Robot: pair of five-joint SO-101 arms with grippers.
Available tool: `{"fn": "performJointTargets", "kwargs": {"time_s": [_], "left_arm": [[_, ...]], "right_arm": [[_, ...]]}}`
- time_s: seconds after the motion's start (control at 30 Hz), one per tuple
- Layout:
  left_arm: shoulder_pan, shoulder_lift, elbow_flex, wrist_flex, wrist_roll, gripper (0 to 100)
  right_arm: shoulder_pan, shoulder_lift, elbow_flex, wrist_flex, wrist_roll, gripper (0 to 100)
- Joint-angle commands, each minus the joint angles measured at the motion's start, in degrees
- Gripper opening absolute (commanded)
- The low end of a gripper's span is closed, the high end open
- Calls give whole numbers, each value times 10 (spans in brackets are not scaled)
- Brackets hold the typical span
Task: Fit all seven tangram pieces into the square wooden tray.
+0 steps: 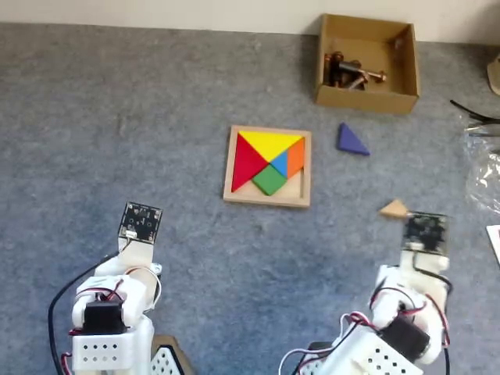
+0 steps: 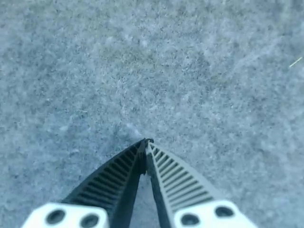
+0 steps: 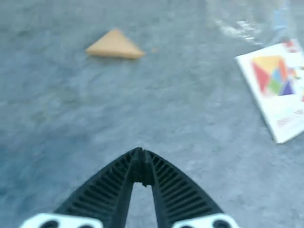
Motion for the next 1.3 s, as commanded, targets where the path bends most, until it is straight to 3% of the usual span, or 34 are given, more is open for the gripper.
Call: {"fn": "performJointTargets", "kwargs": {"time_s": [0.0,0.33,0.63,1.13,1.27], "left_arm": [[-7,-2,12,3,5,6],[-7,-2,12,3,5,6],[-7,-2,12,3,5,6],[-7,-2,12,3,5,6],[-7,-2,12,3,5,6]], "right_arm": [[-65,-3,-36,51,5,6],[-113,-2,-40,87,6,6],[-110,8,-213,148,8,6],[-109,393,-542,210,4,6],[-109,473,-599,210,-46,6]]}}
